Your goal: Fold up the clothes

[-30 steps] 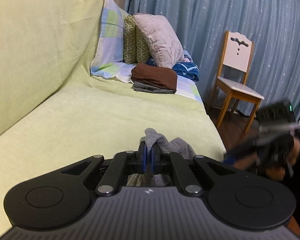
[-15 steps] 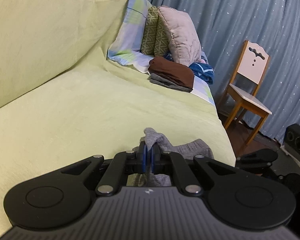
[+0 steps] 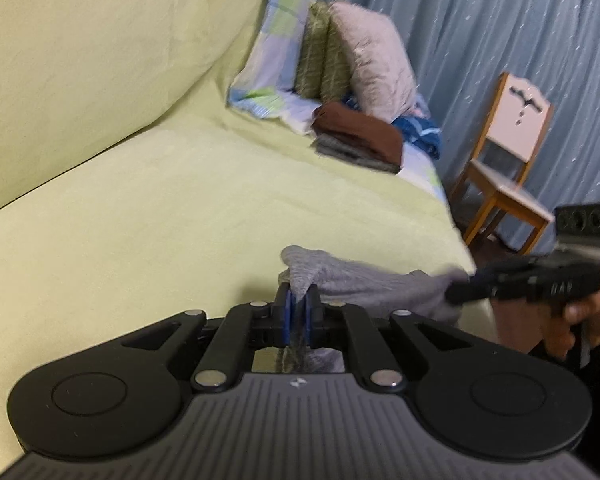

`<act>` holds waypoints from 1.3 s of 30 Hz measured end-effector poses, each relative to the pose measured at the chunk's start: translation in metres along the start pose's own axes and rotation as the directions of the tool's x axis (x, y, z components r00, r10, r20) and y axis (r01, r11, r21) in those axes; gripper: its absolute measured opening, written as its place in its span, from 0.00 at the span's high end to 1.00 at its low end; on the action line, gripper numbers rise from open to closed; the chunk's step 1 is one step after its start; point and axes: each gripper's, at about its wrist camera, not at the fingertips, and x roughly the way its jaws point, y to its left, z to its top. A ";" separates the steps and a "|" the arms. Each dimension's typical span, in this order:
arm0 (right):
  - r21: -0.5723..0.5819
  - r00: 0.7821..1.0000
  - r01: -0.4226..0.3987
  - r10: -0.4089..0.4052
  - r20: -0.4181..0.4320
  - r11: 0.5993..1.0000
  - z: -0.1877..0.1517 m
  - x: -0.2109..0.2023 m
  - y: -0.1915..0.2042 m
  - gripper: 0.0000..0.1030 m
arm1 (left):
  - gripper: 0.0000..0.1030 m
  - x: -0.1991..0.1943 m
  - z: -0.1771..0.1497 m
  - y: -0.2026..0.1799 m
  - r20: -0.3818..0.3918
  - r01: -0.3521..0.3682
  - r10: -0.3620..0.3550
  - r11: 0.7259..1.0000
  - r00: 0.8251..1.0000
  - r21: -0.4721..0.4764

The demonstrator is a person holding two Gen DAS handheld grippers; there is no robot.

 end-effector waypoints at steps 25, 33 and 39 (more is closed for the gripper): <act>-0.639 0.972 0.014 -0.161 -0.172 0.769 -0.105 0.015 0.158 1.00 | 0.90 -0.086 -0.110 -0.098 -0.114 -0.073 0.202 0.735 0.973 0.674; -0.796 0.942 -0.144 -0.164 -0.291 0.588 -0.111 -0.024 0.186 0.99 | 0.91 -0.118 -0.131 -0.107 -0.180 -0.019 0.231 0.662 0.956 0.750; -0.828 0.913 -0.192 -0.213 -0.347 0.527 -0.154 -0.010 0.185 0.91 | 0.87 -0.126 -0.150 -0.112 -0.188 -0.050 0.271 0.680 0.944 0.731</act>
